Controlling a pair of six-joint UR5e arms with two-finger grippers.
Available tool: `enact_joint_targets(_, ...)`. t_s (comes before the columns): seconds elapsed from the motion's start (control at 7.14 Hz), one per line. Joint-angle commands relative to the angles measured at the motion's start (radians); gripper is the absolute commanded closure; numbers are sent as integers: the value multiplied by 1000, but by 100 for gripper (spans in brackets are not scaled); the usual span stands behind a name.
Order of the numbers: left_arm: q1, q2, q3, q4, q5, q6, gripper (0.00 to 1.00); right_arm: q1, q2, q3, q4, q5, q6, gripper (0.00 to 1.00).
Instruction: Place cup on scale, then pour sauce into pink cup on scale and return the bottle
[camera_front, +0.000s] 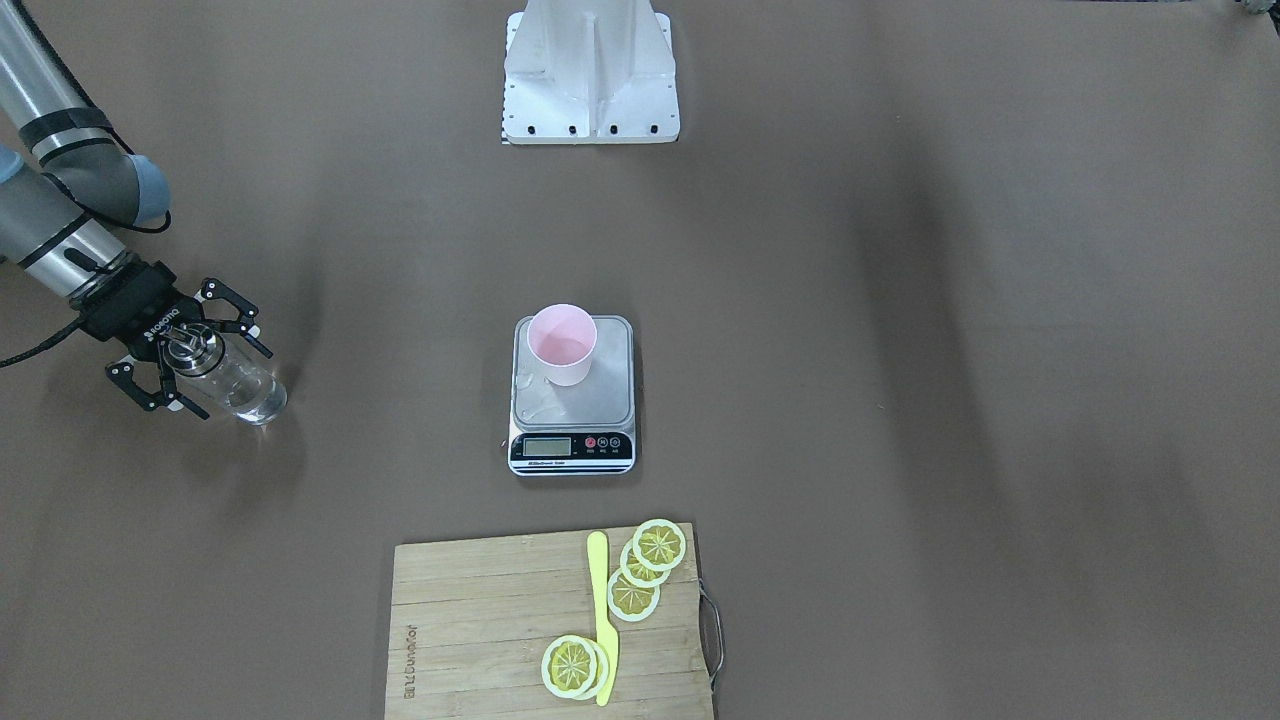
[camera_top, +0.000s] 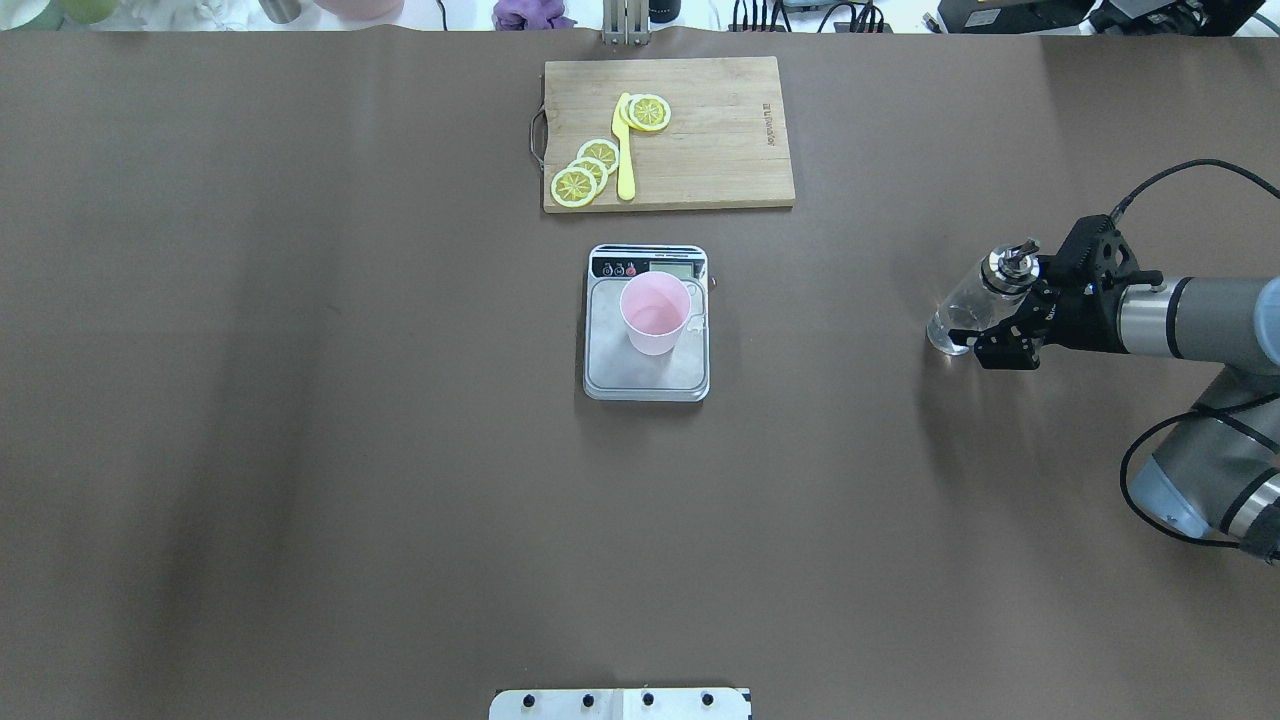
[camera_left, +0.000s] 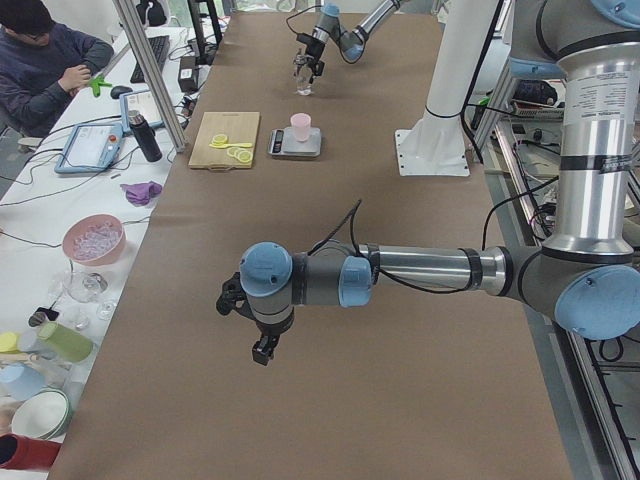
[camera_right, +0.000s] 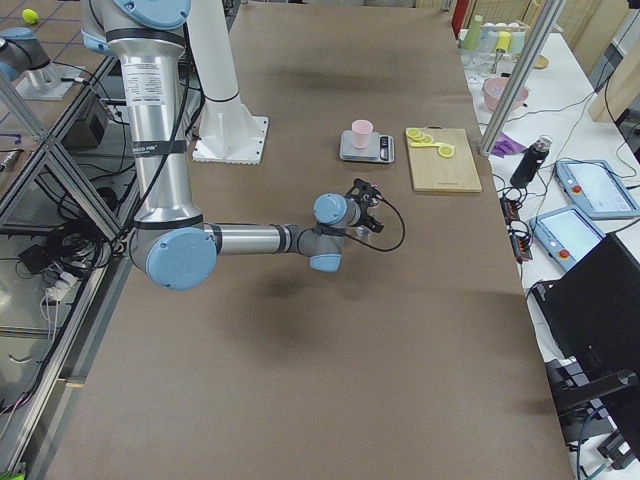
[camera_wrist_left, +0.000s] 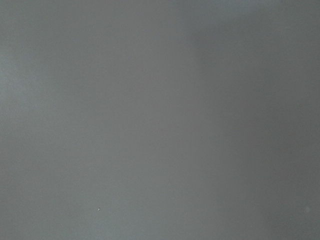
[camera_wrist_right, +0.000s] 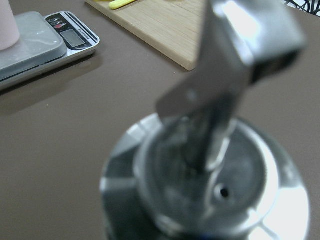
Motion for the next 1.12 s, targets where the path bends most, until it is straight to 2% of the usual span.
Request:
enact_joint_targets(0.0,0,0,0,0,0,0,1,7,-56,37,1,19,2,1)
enact_joint_targets(0.28,0,0,0,0,0,2,1,20,-158,103,3,23,3,1)
enact_joint_targets(0.56,0,0,0,0,0,2,1,59,-216,110,-1,21,46,1)
enact_joint_targets(0.7,0,0,-2,0,-2,2,1,101,-217,96,-14,21,66,1)
enact_joint_targets(0.98,0,0,-2,0,-2,3,1,229,-216,-24,-11,21,112,1)
